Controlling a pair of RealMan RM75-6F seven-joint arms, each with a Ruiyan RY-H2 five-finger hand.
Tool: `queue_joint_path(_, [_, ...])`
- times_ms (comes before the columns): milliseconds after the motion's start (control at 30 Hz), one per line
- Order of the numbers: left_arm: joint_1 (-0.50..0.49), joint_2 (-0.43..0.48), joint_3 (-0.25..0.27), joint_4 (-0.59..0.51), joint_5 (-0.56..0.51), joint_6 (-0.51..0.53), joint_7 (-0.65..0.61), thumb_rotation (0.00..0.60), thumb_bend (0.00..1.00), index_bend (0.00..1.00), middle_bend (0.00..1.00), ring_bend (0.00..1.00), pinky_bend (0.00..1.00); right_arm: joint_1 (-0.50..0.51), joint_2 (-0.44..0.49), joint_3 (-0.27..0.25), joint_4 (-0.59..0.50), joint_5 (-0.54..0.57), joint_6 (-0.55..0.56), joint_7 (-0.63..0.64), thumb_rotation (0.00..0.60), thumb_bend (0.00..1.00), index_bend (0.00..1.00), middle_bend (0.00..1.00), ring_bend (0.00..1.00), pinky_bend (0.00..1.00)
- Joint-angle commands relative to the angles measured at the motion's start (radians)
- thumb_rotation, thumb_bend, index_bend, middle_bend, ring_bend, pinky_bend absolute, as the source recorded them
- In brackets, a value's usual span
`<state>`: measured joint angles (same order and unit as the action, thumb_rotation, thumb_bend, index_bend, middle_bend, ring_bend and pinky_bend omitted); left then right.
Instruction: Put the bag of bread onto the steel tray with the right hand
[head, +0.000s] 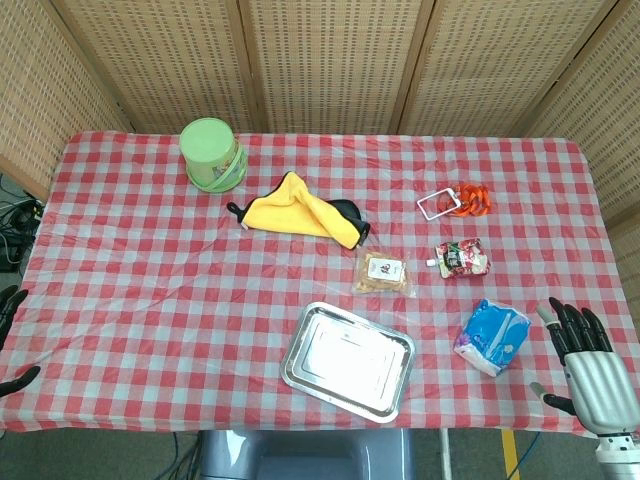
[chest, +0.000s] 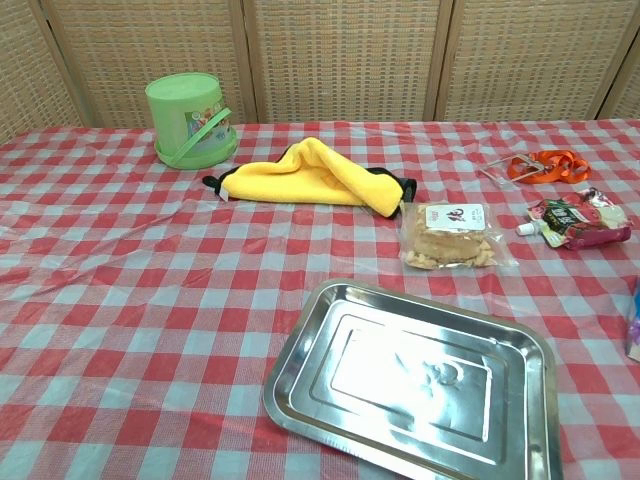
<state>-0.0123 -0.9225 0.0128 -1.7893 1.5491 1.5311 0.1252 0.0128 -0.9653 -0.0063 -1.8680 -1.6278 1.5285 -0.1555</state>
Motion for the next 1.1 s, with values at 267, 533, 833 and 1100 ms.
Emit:
queue_joint_path(267, [0.004, 0.007, 0.001, -0.006, 0.004, 0.008, 0.001, 0.600, 0.14, 0.00, 0.00, 0.00, 0.00, 0.002, -0.002, -0.003, 0.000, 0.004, -0.011, -0.003, 0.600, 0.02, 0.00, 0.00, 0.00, 0.00])
queue_joint_path(533, [0.009, 0.014, 0.003, -0.007, 0.022, 0.023, -0.007, 0.600, 0.14, 0.00, 0.00, 0.00, 0.00, 0.005, -0.001, 0.000, -0.002, 0.011, -0.018, 0.002, 0.600, 0.02, 0.00, 0.00, 0.00, 0.00])
queue_joint_path(833, [0.007, 0.019, 0.004, -0.010, 0.016, 0.013, -0.009, 0.600, 0.14, 0.00, 0.00, 0.00, 0.00, 0.025, -0.010, 0.007, 0.003, 0.024, -0.052, 0.002, 0.600, 0.02, 0.00, 0.00, 0.00, 0.00])
queue_joint_path(1100, [0.002, 0.019, 0.005, -0.001, 0.021, 0.005, -0.012, 0.600, 0.14, 0.00, 0.00, 0.00, 0.00, 0.145, 0.007, 0.067, -0.110, 0.078, -0.207, -0.086, 0.600, 0.02, 0.00, 0.00, 0.00, 0.00])
